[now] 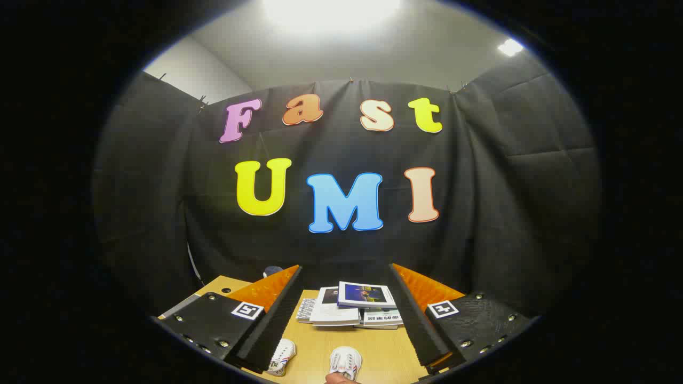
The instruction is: Open the storage box then place both shoes into the box .Put the left shoe in first, then the right shoe, with the right side of both shoes facing outward in a uniform manner.
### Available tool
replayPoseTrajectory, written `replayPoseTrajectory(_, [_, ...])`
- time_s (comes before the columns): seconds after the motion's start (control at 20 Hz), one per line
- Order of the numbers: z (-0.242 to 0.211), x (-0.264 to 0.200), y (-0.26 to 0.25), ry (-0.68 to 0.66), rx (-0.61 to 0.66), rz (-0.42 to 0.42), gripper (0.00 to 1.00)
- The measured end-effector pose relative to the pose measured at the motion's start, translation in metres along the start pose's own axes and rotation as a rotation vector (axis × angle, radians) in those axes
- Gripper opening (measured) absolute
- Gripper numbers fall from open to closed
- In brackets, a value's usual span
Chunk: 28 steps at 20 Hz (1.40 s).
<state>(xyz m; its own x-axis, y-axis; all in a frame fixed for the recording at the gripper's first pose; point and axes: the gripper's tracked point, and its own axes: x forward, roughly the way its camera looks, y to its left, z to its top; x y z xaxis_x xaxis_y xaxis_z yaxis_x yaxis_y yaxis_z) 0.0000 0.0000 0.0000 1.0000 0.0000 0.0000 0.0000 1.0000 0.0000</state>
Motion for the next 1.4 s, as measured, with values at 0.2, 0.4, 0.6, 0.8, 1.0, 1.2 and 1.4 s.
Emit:
replayPoseTrajectory(0.2, [0.003,-0.001,-0.005,-0.002,0.026,-0.009,0.96])
replayPoseTrajectory(0.4, [0.009,0.002,-0.007,-0.023,0.036,-0.013,0.96])
replayPoseTrajectory(0.6, [0.008,0.007,-0.004,-0.027,0.045,0.001,0.96])
replayPoseTrajectory(0.8, [0.004,0.011,-0.005,-0.029,0.035,-0.001,0.96])
replayPoseTrajectory(1.0, [-0.009,0.020,-0.006,-0.011,0.045,-0.003,0.96])
replayPoseTrajectory(1.2, [-0.036,0.032,-0.010,0.044,0.050,-0.014,0.96])
replayPoseTrajectory(1.4, [-0.066,0.043,0.003,0.088,0.055,0.019,0.96])
